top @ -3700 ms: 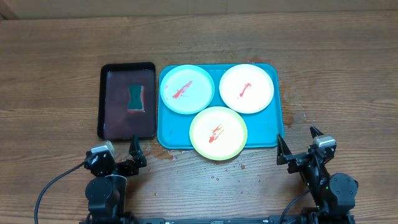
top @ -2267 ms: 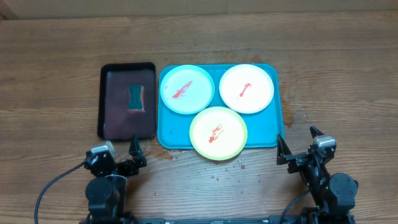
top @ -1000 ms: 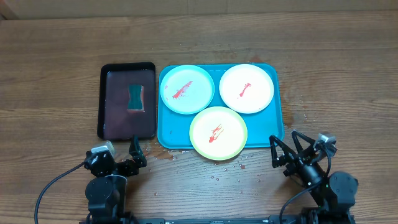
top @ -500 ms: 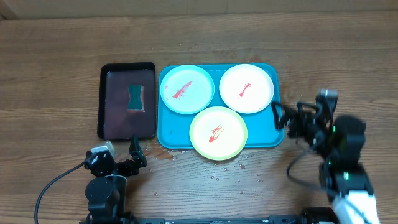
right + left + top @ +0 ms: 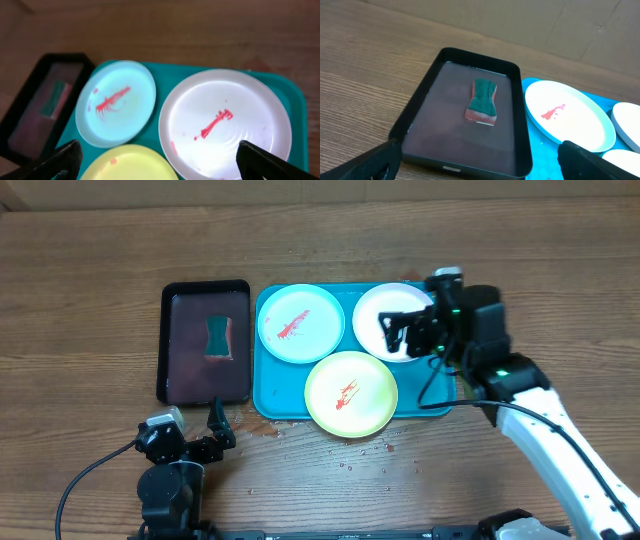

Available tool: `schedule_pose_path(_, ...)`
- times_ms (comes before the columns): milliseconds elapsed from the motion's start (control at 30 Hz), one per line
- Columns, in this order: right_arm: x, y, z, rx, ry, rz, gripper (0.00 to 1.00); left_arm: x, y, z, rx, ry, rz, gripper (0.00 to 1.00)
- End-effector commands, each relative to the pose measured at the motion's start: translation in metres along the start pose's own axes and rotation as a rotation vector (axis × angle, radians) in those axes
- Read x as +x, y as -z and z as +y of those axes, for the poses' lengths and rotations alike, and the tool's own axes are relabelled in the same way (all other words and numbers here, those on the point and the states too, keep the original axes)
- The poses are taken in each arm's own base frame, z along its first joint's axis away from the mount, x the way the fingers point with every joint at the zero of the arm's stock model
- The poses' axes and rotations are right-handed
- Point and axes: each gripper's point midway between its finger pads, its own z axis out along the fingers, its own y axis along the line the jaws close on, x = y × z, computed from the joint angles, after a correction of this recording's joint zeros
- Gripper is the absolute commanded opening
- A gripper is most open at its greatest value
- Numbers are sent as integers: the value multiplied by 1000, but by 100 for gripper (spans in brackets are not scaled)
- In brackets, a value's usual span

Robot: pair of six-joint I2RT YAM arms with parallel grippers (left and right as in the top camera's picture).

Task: Clean dirty plates on tray and stack at the side
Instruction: 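Move the right gripper over the white plate on the teal tray, then reach the left gripper down to the sponge in the black tray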

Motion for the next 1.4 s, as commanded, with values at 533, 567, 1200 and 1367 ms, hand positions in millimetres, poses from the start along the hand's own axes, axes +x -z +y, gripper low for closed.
schedule_pose_path(533, 8, -13, -9, 77, 33, 40, 100, 2, 0, -14, 83, 12, 9, 100)
schedule_pose_path(567, 7, -13, -9, 77, 33, 39, 100, -1, 0, -12, 73, 12, -5, 100)
schedule_pose_path(1200, -5, -17, -7, 65, 67, -12, 100, -95, -11, -32, 32, -151, 17, 100)
schedule_pose_path(1367, -1, -17, -8, 69, 65, 5, 100, -128, -44, -27, -78, -201, 178, 100)
